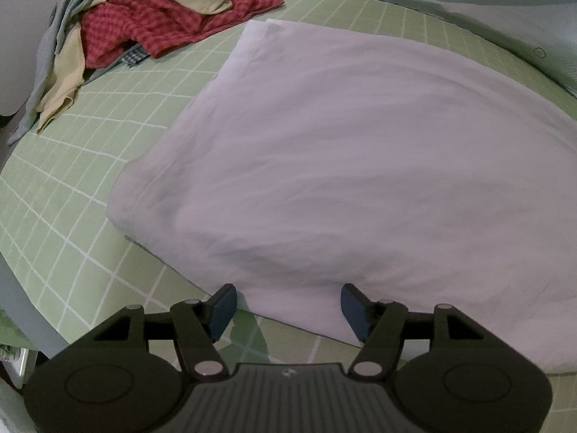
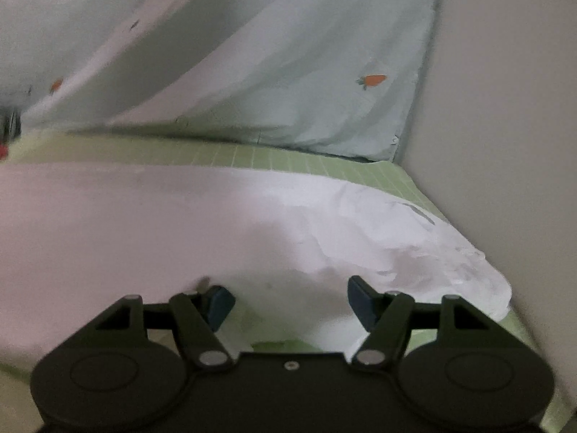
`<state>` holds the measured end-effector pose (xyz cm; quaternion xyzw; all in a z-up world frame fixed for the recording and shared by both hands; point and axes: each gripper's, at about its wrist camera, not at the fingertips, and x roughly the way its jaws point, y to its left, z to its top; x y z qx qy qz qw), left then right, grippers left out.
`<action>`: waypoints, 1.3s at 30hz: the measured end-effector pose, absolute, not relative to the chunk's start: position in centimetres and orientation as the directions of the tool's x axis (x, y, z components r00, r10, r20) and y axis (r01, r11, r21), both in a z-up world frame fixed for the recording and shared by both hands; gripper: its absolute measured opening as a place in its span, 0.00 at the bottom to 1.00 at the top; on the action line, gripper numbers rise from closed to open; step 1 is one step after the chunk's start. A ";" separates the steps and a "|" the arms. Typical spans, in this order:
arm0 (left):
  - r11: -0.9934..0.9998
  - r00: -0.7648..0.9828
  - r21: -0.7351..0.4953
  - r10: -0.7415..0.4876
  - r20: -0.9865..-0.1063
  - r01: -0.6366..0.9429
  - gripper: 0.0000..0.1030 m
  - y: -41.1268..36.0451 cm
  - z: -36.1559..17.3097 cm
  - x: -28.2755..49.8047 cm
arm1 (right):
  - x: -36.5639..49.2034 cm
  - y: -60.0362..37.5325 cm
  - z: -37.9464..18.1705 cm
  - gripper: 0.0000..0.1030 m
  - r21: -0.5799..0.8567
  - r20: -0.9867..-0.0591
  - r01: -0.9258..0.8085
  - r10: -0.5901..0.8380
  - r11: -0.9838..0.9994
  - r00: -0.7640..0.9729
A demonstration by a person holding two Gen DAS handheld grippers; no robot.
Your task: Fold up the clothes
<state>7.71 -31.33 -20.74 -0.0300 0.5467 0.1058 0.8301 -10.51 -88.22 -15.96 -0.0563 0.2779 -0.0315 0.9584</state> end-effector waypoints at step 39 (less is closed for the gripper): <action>0.884 0.329 -0.137 0.020 -0.944 -0.447 0.72 -27.3 -20.4 8.8 | -3.2 -110.9 -19.3 0.10 0.612 -0.568 0.620 -0.271 0.491 0.777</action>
